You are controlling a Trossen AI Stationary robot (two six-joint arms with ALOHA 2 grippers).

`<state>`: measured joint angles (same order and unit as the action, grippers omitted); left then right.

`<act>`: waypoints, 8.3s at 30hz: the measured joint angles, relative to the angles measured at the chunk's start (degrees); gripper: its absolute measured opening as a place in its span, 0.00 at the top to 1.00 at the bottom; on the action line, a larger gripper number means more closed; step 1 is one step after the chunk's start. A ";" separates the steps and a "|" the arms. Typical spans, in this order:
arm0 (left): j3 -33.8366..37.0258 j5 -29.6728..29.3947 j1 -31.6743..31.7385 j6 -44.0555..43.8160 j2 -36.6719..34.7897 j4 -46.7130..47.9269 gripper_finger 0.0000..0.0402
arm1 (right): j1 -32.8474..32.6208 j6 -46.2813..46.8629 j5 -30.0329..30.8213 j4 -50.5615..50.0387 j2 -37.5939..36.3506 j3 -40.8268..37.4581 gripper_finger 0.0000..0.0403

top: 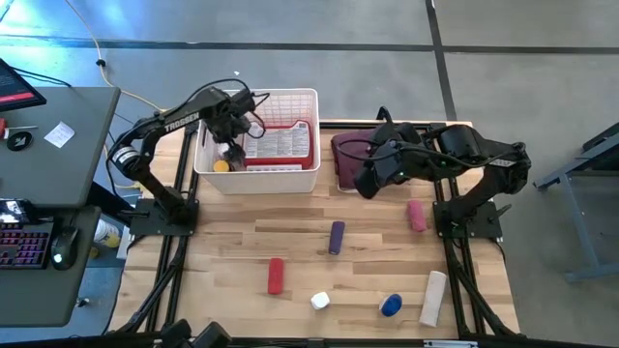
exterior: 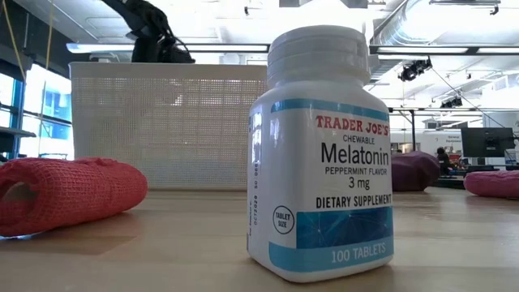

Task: Pick & place medical supplies in basket/bin
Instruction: Put the blue pill bottle into the white bin

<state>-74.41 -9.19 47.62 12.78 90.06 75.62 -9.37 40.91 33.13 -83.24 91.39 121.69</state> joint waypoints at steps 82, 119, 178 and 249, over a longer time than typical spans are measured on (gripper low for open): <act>-47.78 -12.18 -68.24 -57.66 1.11 10.99 0.36 | -39.19 -15.80 -27.57 47.89 -0.33 -60.83 0.40; -47.76 -12.13 -68.24 -53.54 1.11 11.12 0.36 | -34.36 -7.28 -22.35 46.55 -3.28 -60.76 0.73; -47.76 -15.28 -68.24 -53.12 1.57 10.53 0.36 | -26.68 -9.35 -22.64 46.05 -0.76 -65.88 0.55; -47.67 13.07 -52.87 -34.42 13.91 -20.63 0.04 | -6.03 -18.41 -19.96 41.90 -20.96 -39.63 0.58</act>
<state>-122.08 3.88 -5.26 -21.64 103.97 54.99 -15.40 22.50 13.17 -41.34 70.43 82.06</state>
